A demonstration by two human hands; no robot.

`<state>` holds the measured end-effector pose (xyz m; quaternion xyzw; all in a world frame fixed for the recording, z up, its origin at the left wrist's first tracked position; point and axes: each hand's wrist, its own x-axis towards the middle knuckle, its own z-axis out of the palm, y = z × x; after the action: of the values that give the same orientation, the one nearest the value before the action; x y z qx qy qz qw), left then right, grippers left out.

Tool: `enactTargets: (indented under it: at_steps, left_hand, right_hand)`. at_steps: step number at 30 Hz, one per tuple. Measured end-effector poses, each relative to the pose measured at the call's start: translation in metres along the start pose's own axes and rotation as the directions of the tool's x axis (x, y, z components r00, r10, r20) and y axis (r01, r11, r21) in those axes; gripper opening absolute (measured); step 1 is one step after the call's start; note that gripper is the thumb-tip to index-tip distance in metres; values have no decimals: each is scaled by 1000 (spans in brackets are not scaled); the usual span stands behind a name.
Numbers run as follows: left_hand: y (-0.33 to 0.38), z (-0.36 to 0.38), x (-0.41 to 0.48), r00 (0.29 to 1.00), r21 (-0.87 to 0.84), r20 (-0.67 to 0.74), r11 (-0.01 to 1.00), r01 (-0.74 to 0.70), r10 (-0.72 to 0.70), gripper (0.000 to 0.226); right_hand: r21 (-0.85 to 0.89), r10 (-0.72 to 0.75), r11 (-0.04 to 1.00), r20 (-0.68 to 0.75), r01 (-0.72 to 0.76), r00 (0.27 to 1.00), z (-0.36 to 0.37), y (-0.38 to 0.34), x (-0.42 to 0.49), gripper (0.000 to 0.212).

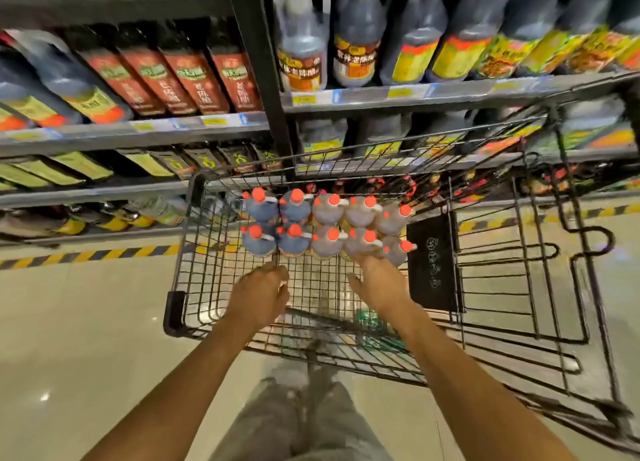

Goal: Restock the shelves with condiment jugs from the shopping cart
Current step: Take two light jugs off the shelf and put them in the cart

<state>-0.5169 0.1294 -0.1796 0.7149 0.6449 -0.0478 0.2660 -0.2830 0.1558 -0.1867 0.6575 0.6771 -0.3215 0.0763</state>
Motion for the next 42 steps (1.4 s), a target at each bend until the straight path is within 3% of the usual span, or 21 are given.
enactTargets:
  at_steps: [6, 11, 14, 19, 21, 23, 26, 28, 31, 34, 39, 42]
  left_hand:
    - [-15, 50, 34, 997, -88, 57, 994, 61, -56, 20]
    - [-31, 88, 39, 987, -196, 122, 973, 124, -102, 23]
    - [-35, 104, 35, 977, -332, 160, 924, 190, -143, 26]
    - [-35, 115, 35, 952, -457, 221, 840, 293, -211, 28]
    - [-32, 114, 35, 946, -498, 237, 808, 314, -222, 38]
    - [-28, 112, 37, 943, -522, 256, 791, 320, -212, 63]
    - [-20, 110, 44, 926, -561, 325, 749, 353, -193, 107]
    - [-15, 109, 49, 926, -605, 335, 714, 351, -172, 122]
    - [-5, 112, 52, 940, -754, 323, 571, 325, -108, 114]
    - [2, 112, 52, 943, -806, 300, 489, 333, -147, 100]
    - [-1, 112, 47, 942, -788, 265, 516, 335, -208, 81]
    - [-8, 118, 42, 931, -793, 275, 491, 361, -241, 71]
  right_hand:
    - [49, -24, 998, -10, 24, 1000, 27, -3, 76, 29]
    - [26, -55, 998, -24, 55, 998, 53, -8, 104, 41]
    - [33, -83, 996, -110, 88, 990, 63, -3, 108, 48]
    - [229, -122, 962, -125, 149, 985, 71, 16, 117, 44]
    - [413, -106, 898, -129, 150, 986, 65, 21, 115, 30]
    - [583, -86, 802, -109, 134, 990, 55, 25, 112, 20]
    - [717, -112, 686, -59, 120, 992, 39, 28, 103, 15]
    - [767, -161, 630, -25, 122, 987, 33, 29, 98, 13]
    - [839, -184, 538, 27, 78, 982, 29, 28, 93, 15]
    - [888, -121, 460, 65, -2, 991, 35, 28, 88, 24]
    - [955, 33, 258, 146, -149, 989, 68, 27, 70, 40]
    - [943, 190, 204, 224, -262, 956, 91, 38, 61, 39]
